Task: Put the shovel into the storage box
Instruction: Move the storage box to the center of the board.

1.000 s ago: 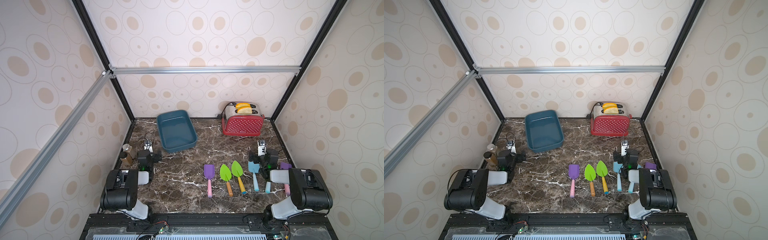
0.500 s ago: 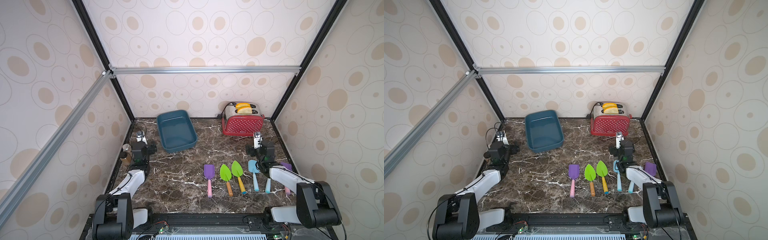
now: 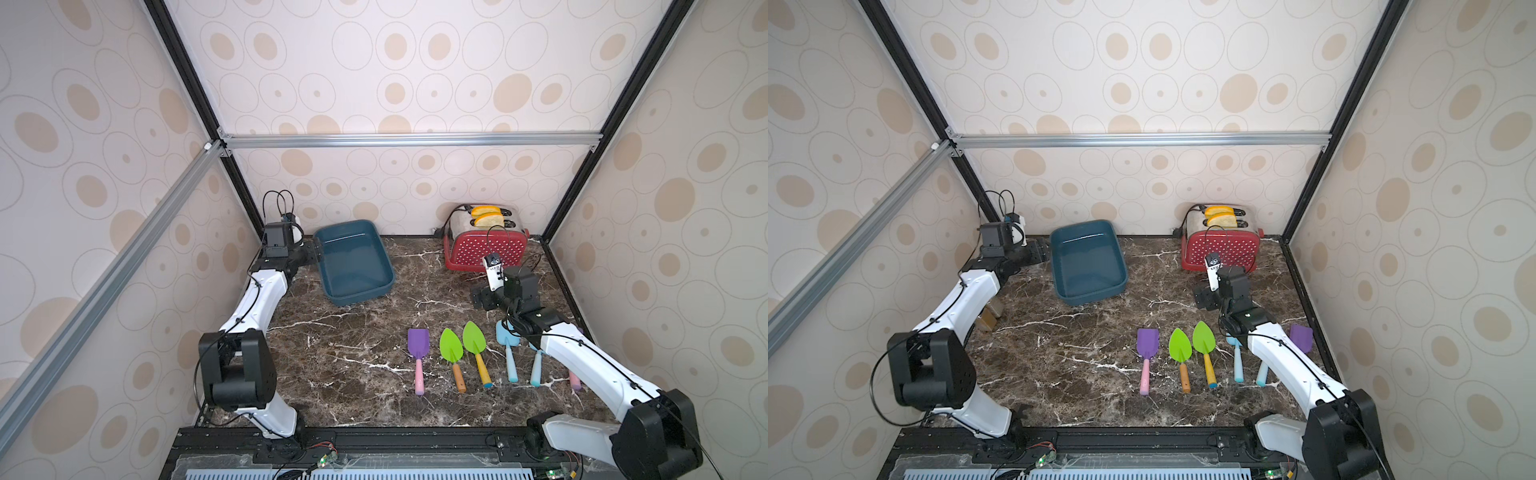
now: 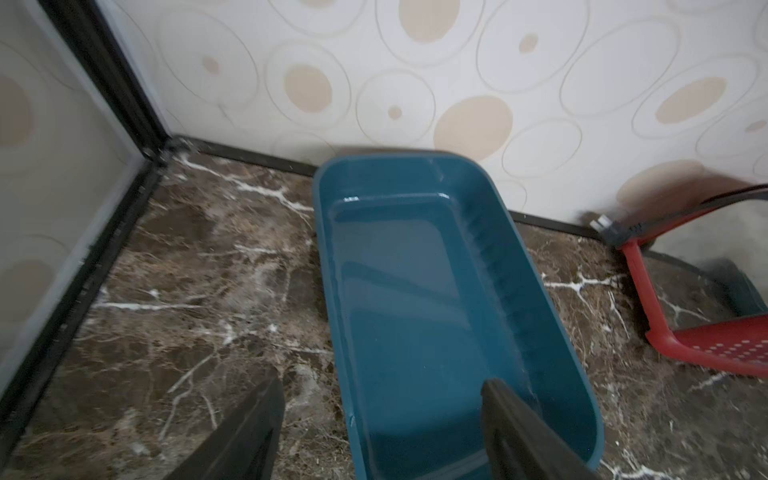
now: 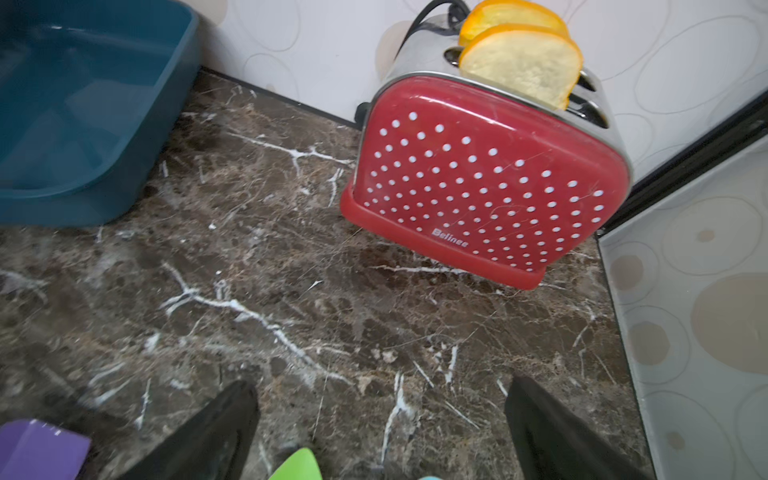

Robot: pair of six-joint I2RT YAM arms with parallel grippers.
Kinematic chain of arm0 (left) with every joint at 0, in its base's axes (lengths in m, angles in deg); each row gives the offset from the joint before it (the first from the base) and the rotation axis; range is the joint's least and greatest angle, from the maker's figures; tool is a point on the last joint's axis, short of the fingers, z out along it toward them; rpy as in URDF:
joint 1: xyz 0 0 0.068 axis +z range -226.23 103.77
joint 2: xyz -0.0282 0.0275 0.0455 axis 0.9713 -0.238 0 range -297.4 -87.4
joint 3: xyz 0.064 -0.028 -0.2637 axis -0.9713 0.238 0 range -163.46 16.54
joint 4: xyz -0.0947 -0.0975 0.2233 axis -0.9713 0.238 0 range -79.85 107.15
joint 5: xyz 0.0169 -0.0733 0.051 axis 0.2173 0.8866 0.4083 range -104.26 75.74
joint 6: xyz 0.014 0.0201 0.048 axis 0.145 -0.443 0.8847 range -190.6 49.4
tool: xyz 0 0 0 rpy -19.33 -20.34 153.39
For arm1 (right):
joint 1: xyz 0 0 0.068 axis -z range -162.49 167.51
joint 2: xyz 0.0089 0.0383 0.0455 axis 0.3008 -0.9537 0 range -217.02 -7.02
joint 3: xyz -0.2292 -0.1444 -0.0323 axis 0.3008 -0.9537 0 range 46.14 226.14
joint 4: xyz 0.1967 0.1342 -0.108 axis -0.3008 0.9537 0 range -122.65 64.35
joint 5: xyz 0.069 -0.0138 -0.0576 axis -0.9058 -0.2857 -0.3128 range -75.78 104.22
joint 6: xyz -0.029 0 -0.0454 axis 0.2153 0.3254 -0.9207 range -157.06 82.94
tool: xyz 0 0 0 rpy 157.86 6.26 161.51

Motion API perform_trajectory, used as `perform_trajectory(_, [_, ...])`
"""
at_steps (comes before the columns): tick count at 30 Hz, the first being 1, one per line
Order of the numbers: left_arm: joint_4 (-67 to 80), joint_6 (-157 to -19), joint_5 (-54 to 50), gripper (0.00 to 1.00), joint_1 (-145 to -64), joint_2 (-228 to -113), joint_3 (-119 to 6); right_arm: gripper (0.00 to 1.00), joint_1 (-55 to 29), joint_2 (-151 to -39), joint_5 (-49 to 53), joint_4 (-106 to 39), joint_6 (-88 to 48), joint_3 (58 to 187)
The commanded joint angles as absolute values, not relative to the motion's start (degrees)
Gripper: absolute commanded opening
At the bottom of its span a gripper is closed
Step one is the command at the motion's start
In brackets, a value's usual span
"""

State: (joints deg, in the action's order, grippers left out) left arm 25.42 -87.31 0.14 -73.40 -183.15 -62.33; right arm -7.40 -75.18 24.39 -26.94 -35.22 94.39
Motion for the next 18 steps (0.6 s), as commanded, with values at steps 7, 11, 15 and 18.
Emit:
perform_trajectory(7, [35.7,-89.4,4.6,0.72,-73.5,-194.6,-70.4,1.00,-10.2,-69.2,22.0,-17.9,-32.6,96.2])
perform_trajectory(11, [34.9,-89.8,3.9,0.71,-73.5,-196.9,-70.9,1.00,-10.5,-68.9,21.9,-16.9,-32.5,96.2])
perform_trajectory(15, [36.4,-90.0,5.2,0.63,-73.5,-201.1,-73.5,1.00,-10.6,-68.6,22.2,-16.8,-32.3,95.7])
perform_trajectory(18, [36.8,-90.4,5.4,0.55,-73.7,-203.4,-74.2,1.00,-10.7,-67.9,23.2,-16.5,-32.3,95.1])
